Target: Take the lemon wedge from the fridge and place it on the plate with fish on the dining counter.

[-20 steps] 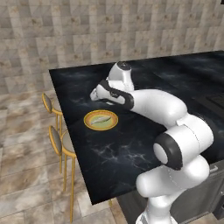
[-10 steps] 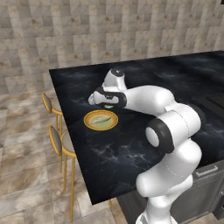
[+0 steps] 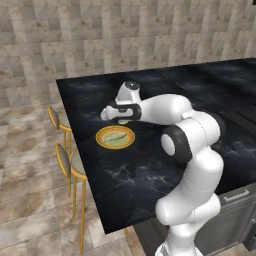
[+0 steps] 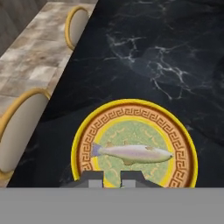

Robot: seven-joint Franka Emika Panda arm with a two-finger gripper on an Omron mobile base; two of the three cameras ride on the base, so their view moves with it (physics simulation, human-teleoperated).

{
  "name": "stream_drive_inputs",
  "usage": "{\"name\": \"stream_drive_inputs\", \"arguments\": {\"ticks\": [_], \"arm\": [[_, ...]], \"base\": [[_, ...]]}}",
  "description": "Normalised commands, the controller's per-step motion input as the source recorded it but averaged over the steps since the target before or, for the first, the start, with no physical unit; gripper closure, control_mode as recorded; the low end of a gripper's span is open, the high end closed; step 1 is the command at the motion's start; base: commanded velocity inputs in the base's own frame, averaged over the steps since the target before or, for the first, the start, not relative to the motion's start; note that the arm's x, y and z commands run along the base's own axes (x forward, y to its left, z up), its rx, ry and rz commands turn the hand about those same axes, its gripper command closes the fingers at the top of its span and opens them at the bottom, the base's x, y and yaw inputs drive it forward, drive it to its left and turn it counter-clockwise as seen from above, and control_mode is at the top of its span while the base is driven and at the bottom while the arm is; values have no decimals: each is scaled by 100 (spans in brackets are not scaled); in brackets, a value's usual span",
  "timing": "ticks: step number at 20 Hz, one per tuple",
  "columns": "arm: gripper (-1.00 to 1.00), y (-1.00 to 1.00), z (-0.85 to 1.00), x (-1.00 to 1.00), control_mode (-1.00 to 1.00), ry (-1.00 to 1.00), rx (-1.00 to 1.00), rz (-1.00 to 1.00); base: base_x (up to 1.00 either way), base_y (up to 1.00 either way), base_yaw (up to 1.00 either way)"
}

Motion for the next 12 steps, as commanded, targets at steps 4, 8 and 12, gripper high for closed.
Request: {"name": "stream_drive_inputs", "arguments": {"ticks": [4, 8, 12], "arm": [[100, 0, -43, 1, -100, 0, -1, 0], [100, 0, -38, 9, -100, 0, 0, 0], [100, 0, -30, 27, -100, 0, 0, 0]], "base": [[0, 0, 0], [0, 0, 0], [0, 0, 0]]}}
